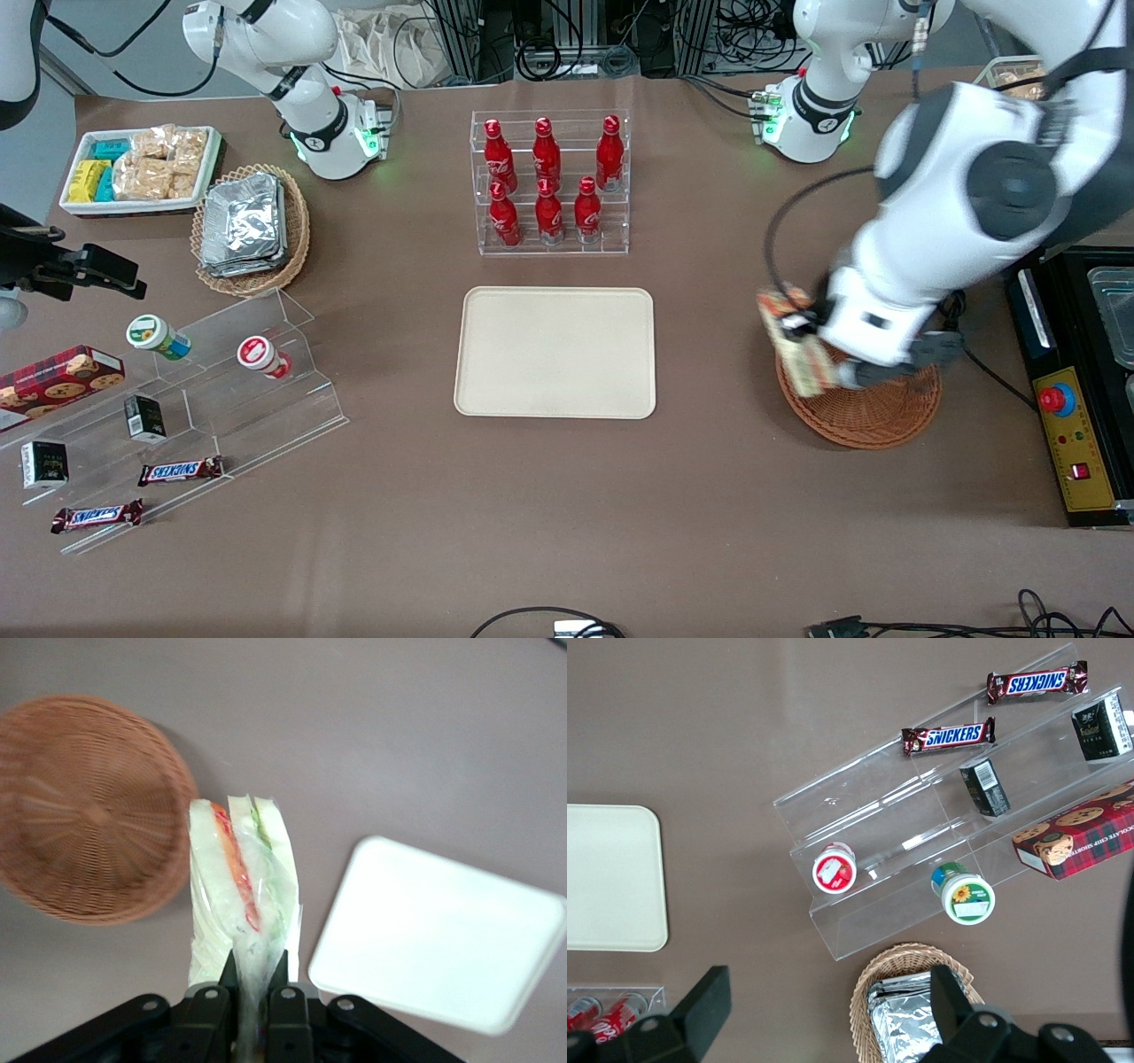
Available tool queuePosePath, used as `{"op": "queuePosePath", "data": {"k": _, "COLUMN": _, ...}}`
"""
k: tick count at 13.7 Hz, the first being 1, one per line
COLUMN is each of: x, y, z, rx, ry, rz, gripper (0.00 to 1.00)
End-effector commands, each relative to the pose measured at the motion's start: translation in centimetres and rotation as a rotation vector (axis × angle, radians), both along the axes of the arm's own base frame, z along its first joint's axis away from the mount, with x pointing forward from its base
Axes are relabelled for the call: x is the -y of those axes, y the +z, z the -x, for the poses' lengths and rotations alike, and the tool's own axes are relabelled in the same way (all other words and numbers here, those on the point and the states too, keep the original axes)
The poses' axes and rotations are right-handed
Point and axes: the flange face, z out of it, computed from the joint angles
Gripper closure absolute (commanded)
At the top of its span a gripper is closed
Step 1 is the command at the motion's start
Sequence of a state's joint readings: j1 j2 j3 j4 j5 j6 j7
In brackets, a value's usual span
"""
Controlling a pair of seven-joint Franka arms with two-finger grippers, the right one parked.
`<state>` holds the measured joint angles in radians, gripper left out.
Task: Place sandwich from basket to tray
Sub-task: 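Lift the sandwich and carry it over the beige tray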
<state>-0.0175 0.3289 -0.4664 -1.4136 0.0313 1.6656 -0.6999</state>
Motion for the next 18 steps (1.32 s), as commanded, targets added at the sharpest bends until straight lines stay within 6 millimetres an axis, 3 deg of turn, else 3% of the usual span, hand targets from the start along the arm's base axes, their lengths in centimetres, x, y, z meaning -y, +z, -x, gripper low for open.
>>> {"op": "queuePosePath", "data": {"k": 1, "x": 8.2, "y": -3.8, "z": 1.3, "rx": -0.037, "ry": -0.142, "rz": 0.034, "gripper": 1.0}}
{"op": "queuePosePath", "data": {"k": 3, "x": 13.3, "y": -8.4, "z": 2.0, "rx": -0.04, "ry": -0.145, "rz": 0.061, "gripper": 1.0}}
{"op": "queuePosePath", "data": {"k": 6, "x": 17.4, "y": -16.6, "z": 2.6, "rx": -0.067, "ry": -0.195, "rz": 0.049, "gripper": 1.0}}
{"op": "queuePosePath", "data": {"k": 8, "x": 17.8, "y": -22.0, "z": 2.4, "rx": -0.083, "ry": -0.211, "rz": 0.024, "gripper": 1.0}}
{"op": "queuePosePath", "data": {"k": 10, "x": 18.5, "y": -25.9, "z": 3.0, "rx": -0.111, "ry": -0.212, "rz": -0.011, "gripper": 1.0}}
{"op": "queuePosePath", "data": {"k": 13, "x": 18.9, "y": -28.6, "z": 3.8, "rx": -0.111, "ry": -0.25, "rz": -0.069, "gripper": 0.99}}
{"op": "queuePosePath", "data": {"k": 14, "x": 18.7, "y": -28.4, "z": 3.6, "rx": -0.116, "ry": -0.237, "rz": -0.062, "gripper": 0.63}}
{"op": "queuePosePath", "data": {"k": 15, "x": 18.5, "y": -28.1, "z": 3.4, "rx": -0.114, "ry": -0.233, "rz": -0.058, "gripper": 0.02}}
{"op": "queuePosePath", "data": {"k": 18, "x": 17.8, "y": -24.9, "z": 2.5, "rx": -0.08, "ry": -0.216, "rz": -0.053, "gripper": 0.0}}
